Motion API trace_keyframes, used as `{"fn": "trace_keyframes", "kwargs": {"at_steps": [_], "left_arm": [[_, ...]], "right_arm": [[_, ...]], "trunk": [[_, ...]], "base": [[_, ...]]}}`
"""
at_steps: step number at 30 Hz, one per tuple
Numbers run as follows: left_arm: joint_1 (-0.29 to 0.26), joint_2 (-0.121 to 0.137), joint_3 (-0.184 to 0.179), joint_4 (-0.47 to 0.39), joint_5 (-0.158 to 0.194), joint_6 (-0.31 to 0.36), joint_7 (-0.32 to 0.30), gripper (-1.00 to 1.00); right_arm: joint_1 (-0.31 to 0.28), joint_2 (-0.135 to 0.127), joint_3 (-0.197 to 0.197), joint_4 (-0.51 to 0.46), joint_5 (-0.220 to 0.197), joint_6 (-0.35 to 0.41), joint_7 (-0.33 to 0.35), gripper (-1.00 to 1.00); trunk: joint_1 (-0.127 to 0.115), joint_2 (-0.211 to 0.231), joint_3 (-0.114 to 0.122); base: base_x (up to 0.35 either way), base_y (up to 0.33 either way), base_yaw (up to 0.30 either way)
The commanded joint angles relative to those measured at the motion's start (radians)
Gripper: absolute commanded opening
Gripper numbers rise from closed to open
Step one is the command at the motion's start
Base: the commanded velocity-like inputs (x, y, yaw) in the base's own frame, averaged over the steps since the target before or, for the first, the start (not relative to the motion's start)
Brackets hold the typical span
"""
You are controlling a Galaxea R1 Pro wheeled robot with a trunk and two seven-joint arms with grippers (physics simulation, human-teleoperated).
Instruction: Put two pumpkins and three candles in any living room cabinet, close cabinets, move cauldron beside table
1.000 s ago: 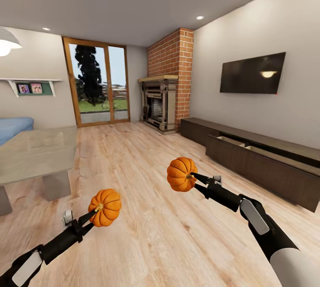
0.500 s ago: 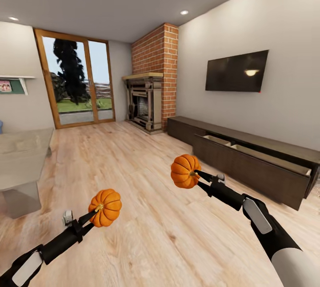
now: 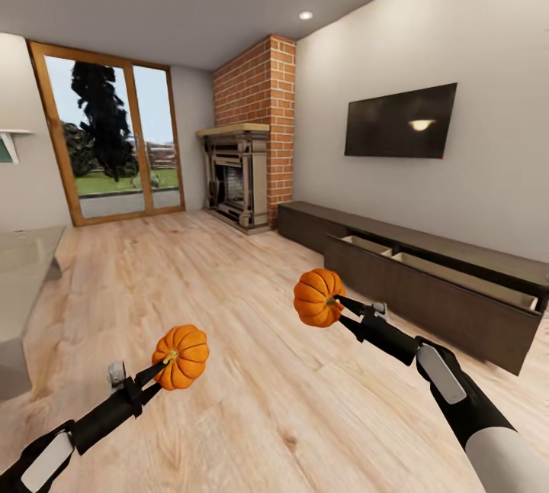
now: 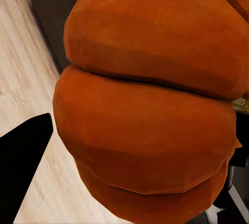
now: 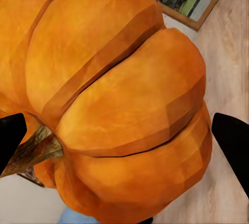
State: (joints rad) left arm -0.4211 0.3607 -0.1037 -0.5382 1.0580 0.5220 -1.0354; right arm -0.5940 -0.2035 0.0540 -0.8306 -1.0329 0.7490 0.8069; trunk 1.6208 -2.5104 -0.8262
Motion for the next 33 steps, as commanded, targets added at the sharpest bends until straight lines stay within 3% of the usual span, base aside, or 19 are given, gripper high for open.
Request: {"fn": "trace_keyframes", "kwargs": {"at_steps": [1,33], "left_arm": [[-0.001,0.001,-0.004,-0.001,0.014,0.010,0.000,-1.00],[-0.001,0.001,-0.004,0.000,0.014,0.010,-0.002,-1.00]], "right_arm": [[-0.001,-0.001,0.001,0.001,-0.018,0.010,-0.001,-1.00],[-0.001,-0.001,0.000,0.028,-0.018,0.003,0.003,-1.00]], "trunk": [[0.000,-0.001,-0.001],[0.000,-0.001,0.022]], "base": [[0.342,0.000,-0.231],[0.342,-0.043,-0.250]]}}
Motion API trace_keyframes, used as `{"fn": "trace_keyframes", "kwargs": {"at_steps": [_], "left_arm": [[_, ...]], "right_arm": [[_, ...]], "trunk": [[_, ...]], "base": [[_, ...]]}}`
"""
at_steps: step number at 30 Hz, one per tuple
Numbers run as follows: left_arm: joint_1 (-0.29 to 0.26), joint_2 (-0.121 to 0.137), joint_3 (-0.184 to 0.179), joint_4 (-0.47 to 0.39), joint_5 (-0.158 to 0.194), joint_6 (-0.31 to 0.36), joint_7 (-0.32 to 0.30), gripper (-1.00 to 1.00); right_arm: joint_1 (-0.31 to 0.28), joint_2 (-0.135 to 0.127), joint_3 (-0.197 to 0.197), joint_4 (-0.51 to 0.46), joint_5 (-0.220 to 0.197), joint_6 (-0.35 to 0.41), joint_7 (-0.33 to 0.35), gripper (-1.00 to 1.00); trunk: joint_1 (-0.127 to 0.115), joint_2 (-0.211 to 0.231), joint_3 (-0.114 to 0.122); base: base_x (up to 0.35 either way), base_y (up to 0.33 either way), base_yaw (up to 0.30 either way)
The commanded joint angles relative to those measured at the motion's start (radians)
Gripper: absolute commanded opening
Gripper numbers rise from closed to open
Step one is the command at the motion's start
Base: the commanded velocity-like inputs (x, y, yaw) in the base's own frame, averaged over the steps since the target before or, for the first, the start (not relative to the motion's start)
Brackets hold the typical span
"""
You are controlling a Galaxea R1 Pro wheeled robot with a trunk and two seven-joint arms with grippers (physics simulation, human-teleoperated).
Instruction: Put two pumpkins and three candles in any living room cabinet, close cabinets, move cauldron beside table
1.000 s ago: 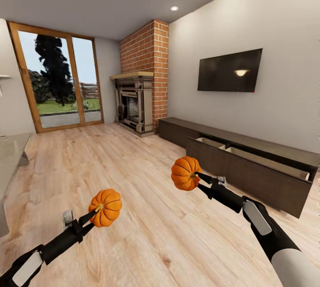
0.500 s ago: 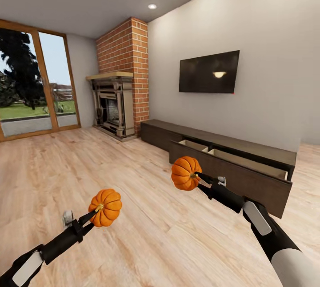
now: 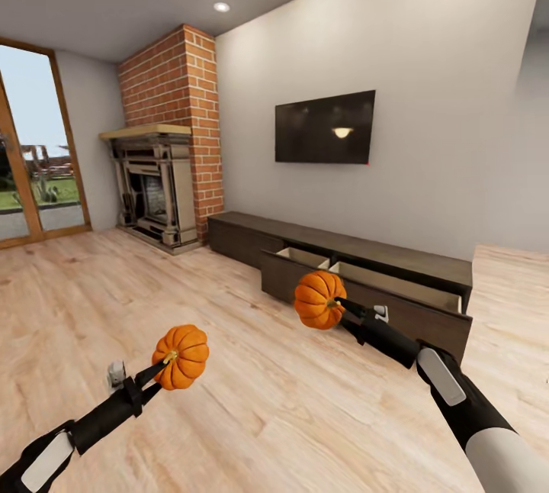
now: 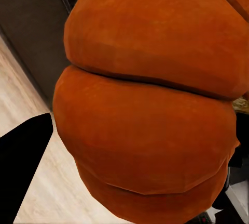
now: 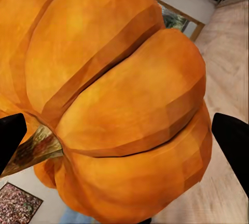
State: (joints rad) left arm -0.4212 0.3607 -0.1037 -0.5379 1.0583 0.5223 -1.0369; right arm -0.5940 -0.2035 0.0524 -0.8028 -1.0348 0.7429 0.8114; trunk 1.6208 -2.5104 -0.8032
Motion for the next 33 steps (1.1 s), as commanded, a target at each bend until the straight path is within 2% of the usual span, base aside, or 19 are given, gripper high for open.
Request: {"fn": "trace_keyframes", "kwargs": {"at_steps": [1,10,19,21,25,33], "left_arm": [[-0.001,0.001,-0.004,-0.001,0.014,0.010,0.000,-1.00],[-0.001,0.001,-0.004,-0.001,0.014,0.010,0.000,-1.00],[-0.001,0.002,-0.002,-0.001,0.015,0.010,-0.001,-1.00],[-0.001,0.003,-0.003,-0.002,0.015,0.010,-0.002,-1.00],[-0.001,0.003,-0.004,-0.002,0.015,0.010,-0.002,-1.00],[-0.001,0.001,-0.004,-0.002,0.015,0.010,-0.001,-1.00]], "right_arm": [[-0.001,-0.001,0.001,0.001,-0.016,0.009,-0.002,-1.00],[-0.001,0.000,0.001,0.004,-0.016,0.008,-0.001,-1.00],[-0.001,-0.001,0.000,0.013,-0.017,0.006,-0.003,-1.00],[-0.001,-0.001,-0.010,0.017,-0.017,0.006,-0.002,-1.00],[-0.001,-0.001,-0.059,0.020,-0.016,0.007,-0.008,-1.00],[-0.001,0.000,-0.068,0.017,-0.015,0.013,-0.016,-1.00]], "trunk": [[0.000,-0.001,0.000],[0.000,-0.001,0.010],[0.000,-0.001,0.019],[0.000,-0.001,0.022],[-0.001,0.000,0.036],[-0.005,0.002,0.067]], "base": [[0.343,0.000,-0.251],[0.314,0.000,-0.249],[0.033,0.000,-0.245],[0.001,0.000,-0.239],[0.000,0.000,-0.144],[0.000,0.000,-0.013]]}}
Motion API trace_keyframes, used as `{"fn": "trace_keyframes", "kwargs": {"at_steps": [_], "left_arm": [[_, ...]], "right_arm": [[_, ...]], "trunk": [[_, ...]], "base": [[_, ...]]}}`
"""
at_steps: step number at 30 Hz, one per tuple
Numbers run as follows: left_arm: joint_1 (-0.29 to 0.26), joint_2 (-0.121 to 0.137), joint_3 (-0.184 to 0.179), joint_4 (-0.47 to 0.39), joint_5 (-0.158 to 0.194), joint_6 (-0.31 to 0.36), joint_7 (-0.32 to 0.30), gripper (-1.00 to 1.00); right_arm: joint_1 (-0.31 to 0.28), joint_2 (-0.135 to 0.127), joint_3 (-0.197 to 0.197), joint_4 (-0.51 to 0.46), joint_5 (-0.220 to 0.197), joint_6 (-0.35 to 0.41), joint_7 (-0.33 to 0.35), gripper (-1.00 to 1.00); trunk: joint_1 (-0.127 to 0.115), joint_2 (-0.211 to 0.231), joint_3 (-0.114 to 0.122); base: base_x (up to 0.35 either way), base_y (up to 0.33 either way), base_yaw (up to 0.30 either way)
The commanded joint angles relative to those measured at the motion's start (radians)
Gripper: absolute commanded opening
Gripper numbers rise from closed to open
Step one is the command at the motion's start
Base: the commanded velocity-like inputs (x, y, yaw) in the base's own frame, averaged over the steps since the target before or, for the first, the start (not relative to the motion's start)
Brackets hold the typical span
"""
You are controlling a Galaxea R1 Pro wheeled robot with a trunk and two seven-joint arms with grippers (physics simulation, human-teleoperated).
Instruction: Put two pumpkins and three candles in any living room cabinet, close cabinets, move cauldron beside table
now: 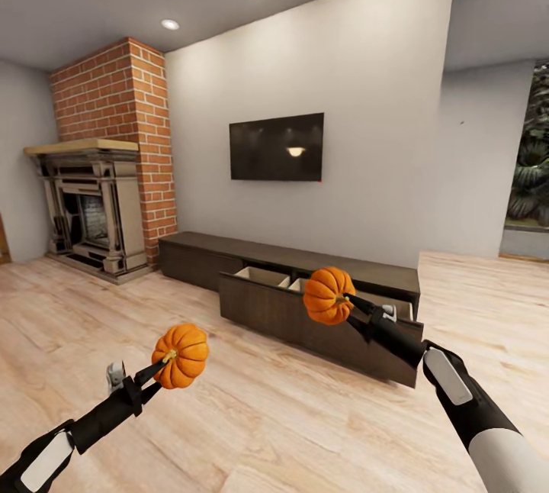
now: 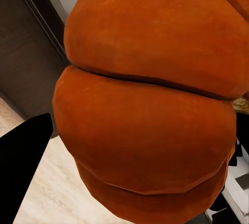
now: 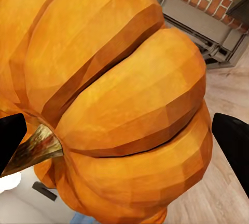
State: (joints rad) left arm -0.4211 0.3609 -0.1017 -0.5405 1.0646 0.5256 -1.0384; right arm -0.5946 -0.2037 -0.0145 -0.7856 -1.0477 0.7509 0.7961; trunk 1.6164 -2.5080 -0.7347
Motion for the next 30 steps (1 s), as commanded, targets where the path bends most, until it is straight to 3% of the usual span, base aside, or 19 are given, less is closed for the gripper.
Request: {"fn": "trace_keyframes", "kwargs": {"at_steps": [1,8,11,13,18,24,28,30], "left_arm": [[-0.001,0.001,-0.006,0.001,0.009,0.007,0.000,-1.00],[-0.002,-0.011,-0.014,-0.001,0.008,0.007,0.001,-1.00],[-0.002,-0.020,-0.027,-0.013,0.008,0.007,0.002,-1.00],[-0.002,-0.022,-0.030,-0.016,0.009,0.007,0.003,-1.00],[-0.002,-0.023,-0.032,-0.018,0.008,0.007,0.003,-1.00],[-0.002,-0.023,-0.037,-0.018,0.008,0.007,0.004,-1.00],[-0.003,-0.025,-0.039,-0.022,0.008,0.007,0.004,-1.00],[-0.004,-0.031,-0.039,-0.031,0.007,0.007,0.004,-1.00]], "right_arm": [[-0.001,0.000,-0.002,0.000,-0.002,0.008,-0.002,-1.00],[-0.001,-0.003,0.002,0.001,0.006,0.054,-0.020,-1.00],[-0.001,-0.005,0.005,0.067,0.014,0.056,-0.088,-1.00],[-0.001,-0.005,0.006,0.132,0.046,0.044,-0.105,-1.00],[-0.001,-0.005,0.007,0.193,0.196,-0.010,-0.103,-1.00],[-0.001,-0.005,0.007,0.242,0.285,-0.095,-0.081,-1.00],[-0.001,-0.005,0.007,0.289,0.316,-0.198,-0.072,-1.00],[-0.001,-0.005,0.008,0.298,0.319,-0.214,-0.071,-1.00]], "trunk": [[-0.001,0.000,0.002],[-0.004,0.001,0.020],[-0.005,0.002,0.027],[-0.006,0.003,0.031],[-0.008,0.004,0.043],[-0.011,0.005,0.056],[-0.013,0.006,0.065],[-0.014,0.007,0.070]], "base": [[0.000,0.000,-0.001],[0.000,0.000,0.052],[0.000,0.000,0.075],[0.000,0.000,0.081],[0.000,0.000,0.088],[0.000,0.000,0.047],[0.000,0.000,0.004],[0.000,0.000,0.000]]}}
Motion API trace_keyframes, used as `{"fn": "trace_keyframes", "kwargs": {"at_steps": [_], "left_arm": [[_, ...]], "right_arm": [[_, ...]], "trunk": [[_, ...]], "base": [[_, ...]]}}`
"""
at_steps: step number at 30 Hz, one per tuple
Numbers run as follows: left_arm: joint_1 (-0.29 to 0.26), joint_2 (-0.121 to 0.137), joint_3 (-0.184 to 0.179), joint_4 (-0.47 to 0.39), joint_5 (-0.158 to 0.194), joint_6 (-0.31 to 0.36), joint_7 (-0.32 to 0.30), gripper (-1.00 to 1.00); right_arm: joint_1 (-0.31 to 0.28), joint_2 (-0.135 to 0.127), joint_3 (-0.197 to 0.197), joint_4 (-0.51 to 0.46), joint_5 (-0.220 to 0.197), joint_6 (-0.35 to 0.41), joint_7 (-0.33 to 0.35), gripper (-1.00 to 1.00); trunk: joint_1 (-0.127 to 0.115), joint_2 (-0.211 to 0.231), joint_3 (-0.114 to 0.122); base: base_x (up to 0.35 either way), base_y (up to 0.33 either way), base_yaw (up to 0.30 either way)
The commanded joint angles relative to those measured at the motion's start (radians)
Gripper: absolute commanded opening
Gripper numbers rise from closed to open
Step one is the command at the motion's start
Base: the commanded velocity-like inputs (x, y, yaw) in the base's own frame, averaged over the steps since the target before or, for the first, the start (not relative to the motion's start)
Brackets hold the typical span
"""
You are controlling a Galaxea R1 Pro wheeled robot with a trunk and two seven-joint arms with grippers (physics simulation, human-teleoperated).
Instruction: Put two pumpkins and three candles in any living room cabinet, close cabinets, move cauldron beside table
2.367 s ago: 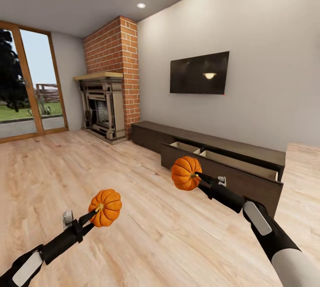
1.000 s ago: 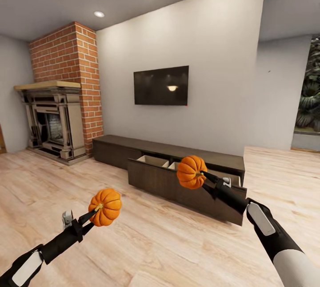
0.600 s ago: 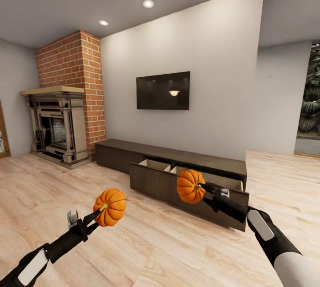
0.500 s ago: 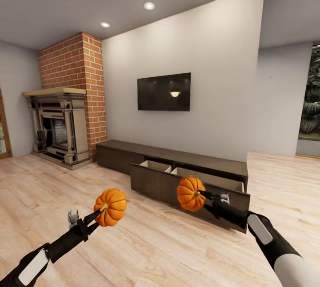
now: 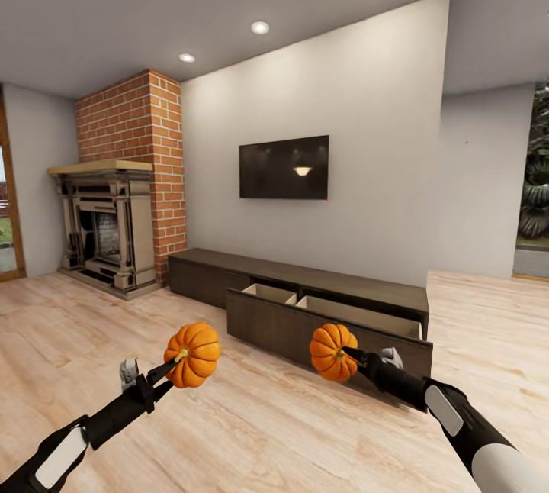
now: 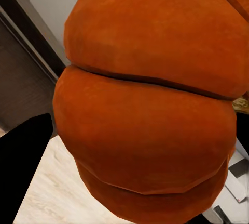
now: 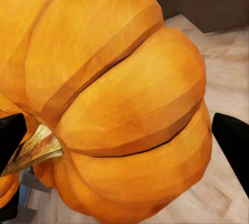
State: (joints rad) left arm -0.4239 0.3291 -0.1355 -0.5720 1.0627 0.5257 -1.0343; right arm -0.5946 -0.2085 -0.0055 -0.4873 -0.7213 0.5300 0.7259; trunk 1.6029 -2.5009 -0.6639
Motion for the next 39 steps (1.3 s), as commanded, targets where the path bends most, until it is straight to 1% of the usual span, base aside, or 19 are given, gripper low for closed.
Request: {"fn": "trace_keyframes", "kwargs": {"at_steps": [1,5,6,10,13,15,18,23,28,39], "left_arm": [[-0.001,-0.001,-0.006,-0.002,0.009,0.007,0.002,-1.00],[-0.001,-0.011,-0.015,-0.008,0.010,0.007,0.050,-1.00],[-0.001,-0.012,-0.016,-0.011,0.010,0.007,0.060,-1.00],[-0.001,-0.013,-0.018,-0.019,0.010,0.007,0.069,-1.00],[-0.001,-0.013,-0.018,-0.020,0.011,0.007,0.070,-1.00],[-0.001,-0.013,-0.018,-0.020,0.011,0.007,0.071,-1.00],[-0.001,-0.013,-0.018,-0.020,0.011,0.007,0.071,-1.00],[-0.001,-0.013,-0.019,-0.020,0.011,0.007,0.071,-1.00],[-0.001,-0.014,-0.019,-0.021,0.011,0.007,0.071,-1.00],[-0.001,-0.015,-0.022,-0.022,0.011,0.007,0.071,-1.00]], "right_arm": [[-0.001,0.000,-0.001,0.004,-0.006,0.003,-0.001,-1.00],[-0.001,0.000,0.000,0.020,-0.001,-0.024,0.000,-1.00],[-0.001,0.000,0.001,0.022,0.007,-0.038,0.000,-1.00],[-0.001,0.000,0.001,0.044,0.036,-0.098,0.011,-1.00],[-0.001,0.000,0.001,0.090,0.044,-0.167,0.069,-1.00],[-0.001,0.000,0.001,0.112,0.046,-0.191,0.113,-1.00],[-0.001,0.001,0.001,0.121,0.046,-0.195,0.132,-1.00],[-0.001,0.001,-0.002,0.123,0.034,-0.186,0.139,-1.00],[-0.001,0.001,-0.002,0.122,0.042,-0.155,0.165,-1.00],[-0.001,0.001,-0.003,0.122,0.040,-0.151,0.174,-1.00]], "trunk": [[-0.001,0.000,0.001],[-0.002,0.001,0.010],[-0.003,0.001,0.012],[-0.018,0.029,0.018],[-0.030,0.050,0.023],[-0.037,0.064,0.026],[-0.049,0.085,0.031],[-0.068,0.120,0.045],[-0.087,0.155,0.055],[-0.129,0.232,0.075]], "base": [[0.000,0.000,0.000],[0.000,0.000,0.000],[0.000,0.000,0.000],[0.000,0.000,0.000],[0.000,0.000,0.000],[0.000,0.000,0.000],[0.000,0.000,0.000],[0.000,0.000,-0.029],[0.000,0.000,-0.148],[0.000,0.000,-0.176]]}}
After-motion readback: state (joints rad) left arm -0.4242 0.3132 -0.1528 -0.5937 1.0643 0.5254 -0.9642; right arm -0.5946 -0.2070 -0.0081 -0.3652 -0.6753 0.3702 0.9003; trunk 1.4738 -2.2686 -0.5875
